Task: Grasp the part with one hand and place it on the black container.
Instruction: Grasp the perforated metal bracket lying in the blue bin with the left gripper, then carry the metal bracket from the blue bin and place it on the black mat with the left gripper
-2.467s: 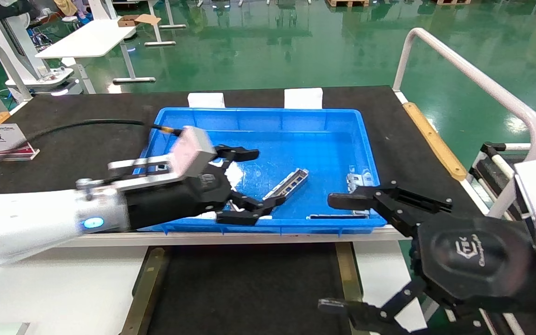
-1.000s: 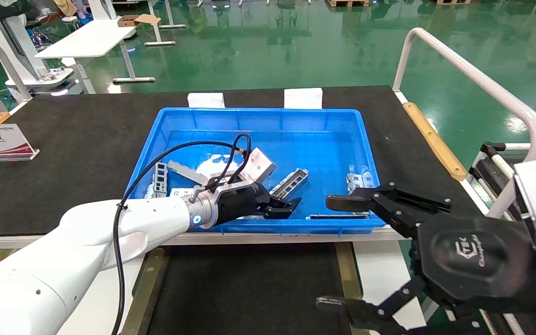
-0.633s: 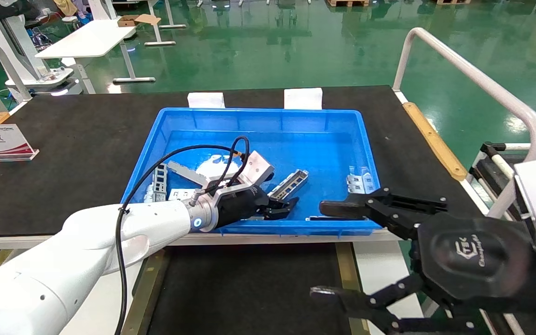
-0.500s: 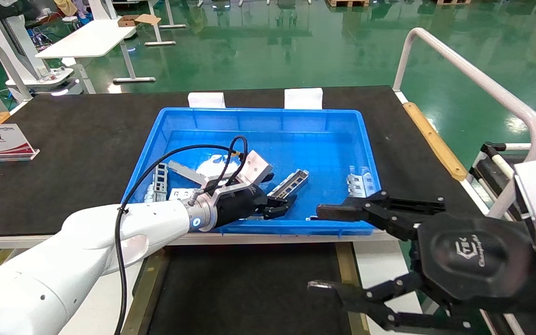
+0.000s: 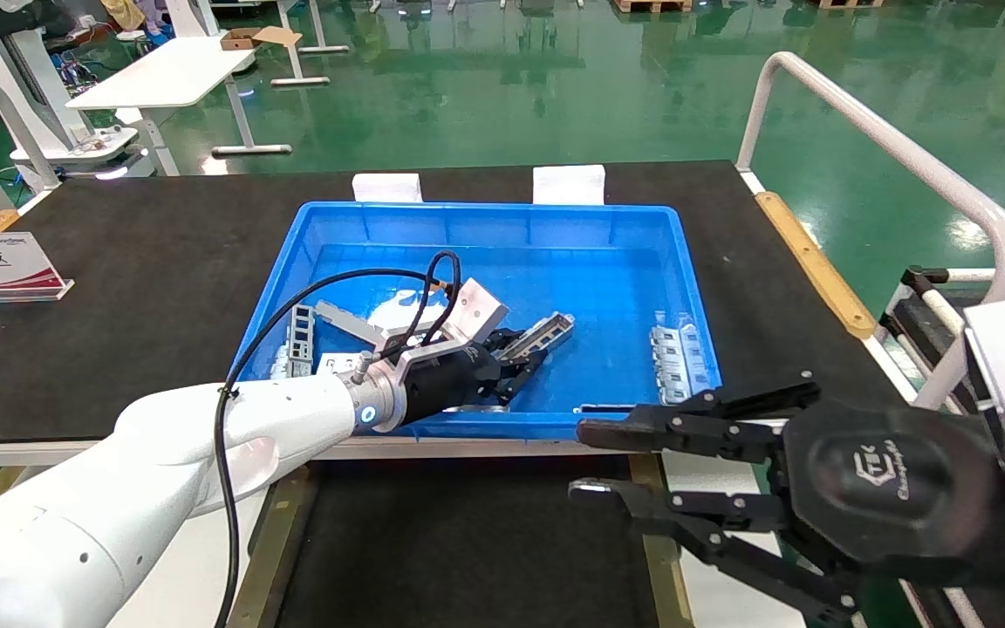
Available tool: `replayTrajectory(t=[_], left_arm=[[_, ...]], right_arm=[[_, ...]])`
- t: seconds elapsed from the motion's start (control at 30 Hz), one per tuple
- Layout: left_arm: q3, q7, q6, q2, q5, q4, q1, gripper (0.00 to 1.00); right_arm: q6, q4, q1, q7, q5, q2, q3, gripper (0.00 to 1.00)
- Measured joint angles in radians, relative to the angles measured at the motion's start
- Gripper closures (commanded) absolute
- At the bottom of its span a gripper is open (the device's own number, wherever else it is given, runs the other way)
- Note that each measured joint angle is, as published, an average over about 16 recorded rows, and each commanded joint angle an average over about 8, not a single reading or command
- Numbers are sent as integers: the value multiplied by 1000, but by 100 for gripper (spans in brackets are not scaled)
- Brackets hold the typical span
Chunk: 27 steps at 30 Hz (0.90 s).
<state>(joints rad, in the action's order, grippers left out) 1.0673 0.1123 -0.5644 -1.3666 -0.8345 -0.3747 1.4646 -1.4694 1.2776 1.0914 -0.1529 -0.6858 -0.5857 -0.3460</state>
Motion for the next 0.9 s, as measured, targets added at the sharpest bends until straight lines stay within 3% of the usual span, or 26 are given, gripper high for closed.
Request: replayTrajectory(t=[0.53,0.9], left_arm=[[-7,27,-28,19,149,10,52,100],[-55,92,-436,180,255,-60,56,100]], right_arm=[[0,0,0,0,0,0,0,100],[0,0,0,0,0,0,-1,100]])
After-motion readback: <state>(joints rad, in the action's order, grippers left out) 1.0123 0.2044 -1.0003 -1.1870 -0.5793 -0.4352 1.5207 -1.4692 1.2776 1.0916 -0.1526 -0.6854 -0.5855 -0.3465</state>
